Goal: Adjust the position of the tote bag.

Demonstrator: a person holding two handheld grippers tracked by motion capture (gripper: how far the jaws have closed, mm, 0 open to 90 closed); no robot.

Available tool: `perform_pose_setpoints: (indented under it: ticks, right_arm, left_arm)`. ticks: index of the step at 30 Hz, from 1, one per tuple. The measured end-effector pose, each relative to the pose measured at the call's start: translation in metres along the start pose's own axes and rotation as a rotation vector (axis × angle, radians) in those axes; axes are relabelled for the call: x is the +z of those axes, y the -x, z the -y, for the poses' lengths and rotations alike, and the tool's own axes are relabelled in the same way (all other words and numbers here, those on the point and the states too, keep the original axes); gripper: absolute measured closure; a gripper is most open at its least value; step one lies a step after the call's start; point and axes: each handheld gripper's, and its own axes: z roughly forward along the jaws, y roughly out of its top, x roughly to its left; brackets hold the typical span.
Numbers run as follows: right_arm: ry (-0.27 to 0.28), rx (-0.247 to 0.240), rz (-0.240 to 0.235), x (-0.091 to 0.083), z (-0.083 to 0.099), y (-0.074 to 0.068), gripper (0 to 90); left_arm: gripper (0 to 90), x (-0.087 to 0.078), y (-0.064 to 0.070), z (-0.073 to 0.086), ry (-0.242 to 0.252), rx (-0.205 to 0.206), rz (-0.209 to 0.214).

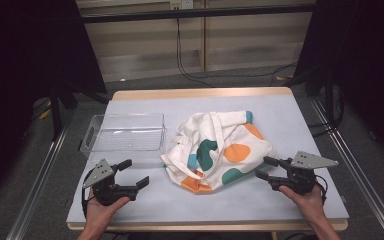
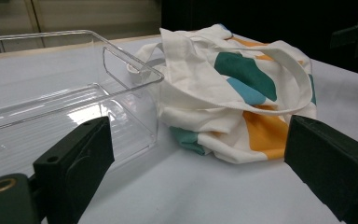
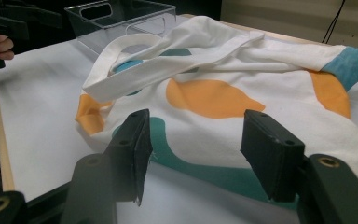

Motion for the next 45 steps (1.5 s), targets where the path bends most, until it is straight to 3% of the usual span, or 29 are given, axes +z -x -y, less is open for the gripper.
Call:
perform_pose_setpoints:
  ticks: [5,12,16,30,34,39,42,45]
  right_arm:
    - [-0.018,0.010,-0.027,0.004,-0.007,0.003,42.8]
    - [-0.011,-0.012,-0.056,0.014,-0.016,-0.001,42.8]
    - [-0.016,-0.043,-0.071,0.028,-0.031,-0.002,42.6]
    - [-0.078,-0.034,-0.142,0.063,-0.060,0.006,44.3]
    - [-0.070,-0.043,-0.170,0.072,-0.064,0.006,44.0]
    - [-0.105,-0.062,-0.189,0.086,-0.077,0.004,43.8]
    - [-0.175,-0.046,-0.214,0.101,-0.081,0.012,44.4]
    - [-0.193,-0.042,-0.221,0.109,-0.084,0.016,46.1]
  left_arm:
    - [8.0,-0.003,0.000,0.001,0.002,0.002,0.001]
    - [8.0,-0.005,0.002,0.000,-0.009,0.015,-0.005]
    - [8.0,-0.005,0.000,0.000,-0.011,0.010,-0.009]
    - [8.0,-0.006,-0.001,0.000,-0.020,0.017,-0.011]
    - [8.0,-0.006,-0.001,0.000,-0.026,0.020,-0.022]
    - [8.0,-0.007,-0.001,0.000,-0.030,0.018,-0.016]
    - [8.1,-0.007,-0.001,0.000,-0.035,0.019,-0.004]
    - [8.1,-0.007,-0.001,0.000,-0.036,0.010,-0.014]
